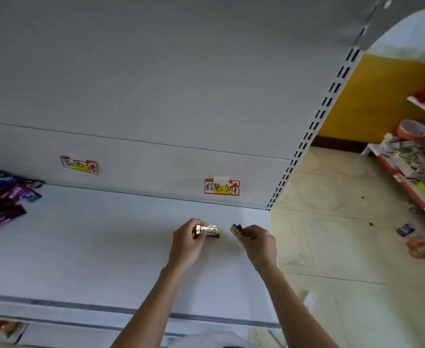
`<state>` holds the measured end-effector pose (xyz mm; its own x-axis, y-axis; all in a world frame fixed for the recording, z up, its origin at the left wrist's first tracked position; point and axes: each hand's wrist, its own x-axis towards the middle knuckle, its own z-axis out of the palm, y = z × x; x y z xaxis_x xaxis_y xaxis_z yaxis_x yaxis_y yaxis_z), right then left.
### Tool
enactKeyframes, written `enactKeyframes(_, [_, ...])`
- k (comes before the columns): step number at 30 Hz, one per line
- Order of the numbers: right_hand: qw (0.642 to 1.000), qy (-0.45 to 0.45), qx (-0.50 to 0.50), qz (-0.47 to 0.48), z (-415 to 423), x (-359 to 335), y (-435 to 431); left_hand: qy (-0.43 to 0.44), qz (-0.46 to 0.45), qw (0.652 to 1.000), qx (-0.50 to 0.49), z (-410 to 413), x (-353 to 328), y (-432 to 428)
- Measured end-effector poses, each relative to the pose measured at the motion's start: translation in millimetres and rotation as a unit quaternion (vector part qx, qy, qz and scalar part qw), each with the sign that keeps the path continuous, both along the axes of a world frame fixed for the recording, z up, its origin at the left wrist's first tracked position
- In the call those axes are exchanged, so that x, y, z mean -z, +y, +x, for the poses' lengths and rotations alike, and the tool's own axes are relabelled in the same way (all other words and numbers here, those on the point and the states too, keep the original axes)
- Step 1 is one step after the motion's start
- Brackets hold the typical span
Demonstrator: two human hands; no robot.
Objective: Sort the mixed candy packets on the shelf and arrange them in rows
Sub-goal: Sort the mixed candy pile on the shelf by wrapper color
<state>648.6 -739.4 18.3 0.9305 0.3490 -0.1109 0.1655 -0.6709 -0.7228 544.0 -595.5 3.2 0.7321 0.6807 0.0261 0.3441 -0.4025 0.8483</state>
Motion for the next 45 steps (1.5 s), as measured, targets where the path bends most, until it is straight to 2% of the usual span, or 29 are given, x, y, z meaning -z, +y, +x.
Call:
enactKeyframes(3, [0.997, -0.031, -0.009, -0.068, 6, 17, -3, 0.057, 0.092, 0.993, 0.036, 2, 17, -1])
enactKeyframes(5, [0.995, -0.047, -0.008, -0.084, 5, 19, -5, 0.06, 0.121, 0.99, 0.027, 0, 20, -2])
enactKeyframes(9, [0.997, -0.076, 0.002, -0.002, -3, 15, -5, 0.016, 0.081, 0.996, -0.016, -17, 3, -5])
enactKeyframes(14, [0.993, -0.066, -0.05, 0.084, -21, -10, 6, -0.024, 0.008, 0.997, -0.078, -60, -26, 3])
enactKeyframes(19, [0.978, -0.014, -0.111, 0.174, -71, -42, 17, -0.076, -0.029, 0.981, -0.176, -136, -59, 7])
enactKeyframes(22, [0.963, 0.012, -0.162, 0.213, -108, -56, 33, -0.105, -0.035, 0.967, -0.23, -185, -74, 6])
enactKeyframes(31, [0.909, 0.097, -0.333, 0.233, -251, -79, 132, -0.143, -0.022, 0.915, -0.377, -339, -108, 37])
enactKeyframes(39, [0.854, 0.14, -0.449, 0.224, -416, -68, 204, -0.121, 0.023, 0.857, -0.501, -501, -101, 59])
enactKeyframes(45, [0.825, 0.176, -0.508, 0.174, -488, -59, 238, -0.112, 0.005, 0.819, -0.562, -577, -92, 69])
